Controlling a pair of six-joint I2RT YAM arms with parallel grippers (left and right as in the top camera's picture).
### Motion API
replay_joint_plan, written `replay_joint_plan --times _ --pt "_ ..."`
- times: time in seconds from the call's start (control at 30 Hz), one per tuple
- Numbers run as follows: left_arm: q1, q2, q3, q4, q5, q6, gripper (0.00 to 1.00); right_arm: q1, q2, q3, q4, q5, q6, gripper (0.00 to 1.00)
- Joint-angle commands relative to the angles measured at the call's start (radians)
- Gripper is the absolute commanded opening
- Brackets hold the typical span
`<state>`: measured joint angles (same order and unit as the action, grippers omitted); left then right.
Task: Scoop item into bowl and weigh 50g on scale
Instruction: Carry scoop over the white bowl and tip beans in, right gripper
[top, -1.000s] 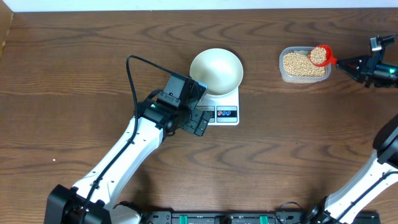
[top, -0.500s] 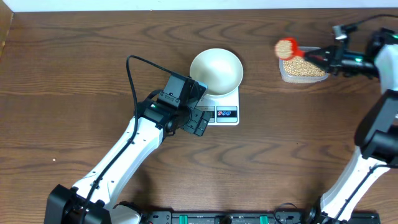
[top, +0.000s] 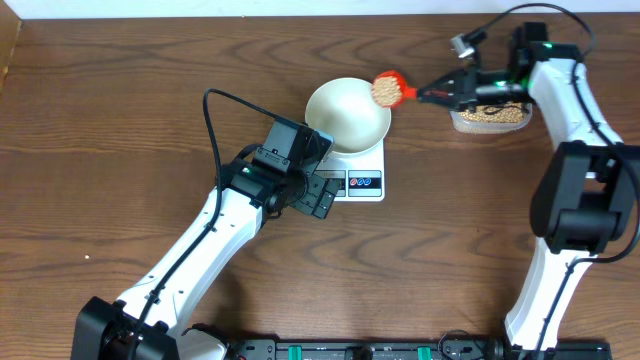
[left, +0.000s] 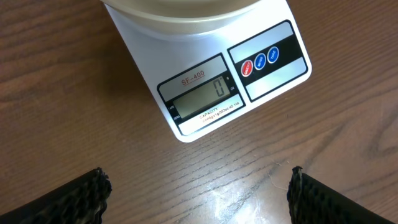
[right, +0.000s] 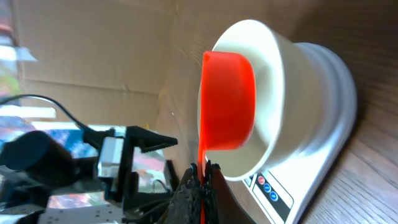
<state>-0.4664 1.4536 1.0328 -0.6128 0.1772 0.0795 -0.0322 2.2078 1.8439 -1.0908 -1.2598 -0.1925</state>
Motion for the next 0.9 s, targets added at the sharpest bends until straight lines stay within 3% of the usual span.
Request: replay_joint_plan --times 0.0,0.57,0.87 --pt "0.002 0.011 -0.002 0.0 -0.01 0.006 0.93 0.057 0.003 0.074 0.002 0.103 0.054 0.01" --pt "0.002 0.011 -0.003 0.0 -0.01 0.006 0.93 0.285 -0.017 0.243 -0.066 0.727 0.058 0.01" --pt "0.002 0.011 -0.002 0.0 -0.01 0.006 0.93 0.444 -0.08 0.244 -0.06 1.185 0.061 0.01"
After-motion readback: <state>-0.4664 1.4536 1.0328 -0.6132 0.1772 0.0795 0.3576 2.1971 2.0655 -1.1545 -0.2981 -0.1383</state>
